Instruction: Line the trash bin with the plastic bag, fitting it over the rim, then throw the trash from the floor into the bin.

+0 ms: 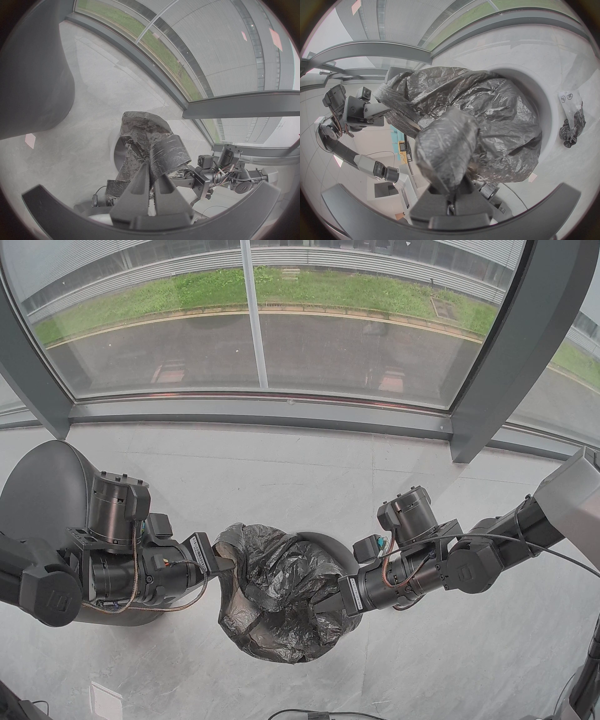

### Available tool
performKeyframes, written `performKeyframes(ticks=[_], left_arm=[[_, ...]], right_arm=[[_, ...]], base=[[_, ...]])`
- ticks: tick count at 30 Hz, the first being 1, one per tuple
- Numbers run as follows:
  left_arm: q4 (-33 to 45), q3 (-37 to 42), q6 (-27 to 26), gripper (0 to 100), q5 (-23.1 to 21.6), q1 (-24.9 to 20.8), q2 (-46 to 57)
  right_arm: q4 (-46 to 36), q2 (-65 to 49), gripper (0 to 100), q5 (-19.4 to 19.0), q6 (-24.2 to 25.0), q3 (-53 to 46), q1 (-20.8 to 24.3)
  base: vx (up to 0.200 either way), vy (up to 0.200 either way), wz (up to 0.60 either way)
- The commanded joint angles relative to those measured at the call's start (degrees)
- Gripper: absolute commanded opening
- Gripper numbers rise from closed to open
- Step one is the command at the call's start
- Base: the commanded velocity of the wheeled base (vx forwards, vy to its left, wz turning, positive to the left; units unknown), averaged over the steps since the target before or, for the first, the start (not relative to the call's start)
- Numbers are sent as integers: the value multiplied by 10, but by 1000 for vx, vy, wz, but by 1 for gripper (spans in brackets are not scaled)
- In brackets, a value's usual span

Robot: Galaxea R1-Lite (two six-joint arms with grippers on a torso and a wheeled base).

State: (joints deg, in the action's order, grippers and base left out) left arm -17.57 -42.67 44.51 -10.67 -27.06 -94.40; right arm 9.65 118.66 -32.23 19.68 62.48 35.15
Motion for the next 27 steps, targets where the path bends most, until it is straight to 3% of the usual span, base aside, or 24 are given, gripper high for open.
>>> performKeyframes(ticks=[1,21,27], left_arm=[[-20,0,1,0,0,-1,-34],[-74,-37,1,0,-1,2,-101],[-74,-26,4,0,-2,-1,-97]], right_arm=[[16,17,0,1,1,-1,-15],[95,62,0,5,2,4,-59],[95,35,0,4,-3,-40,-70]], base=[[0,0,0],[0,0,0],[0,0,0]])
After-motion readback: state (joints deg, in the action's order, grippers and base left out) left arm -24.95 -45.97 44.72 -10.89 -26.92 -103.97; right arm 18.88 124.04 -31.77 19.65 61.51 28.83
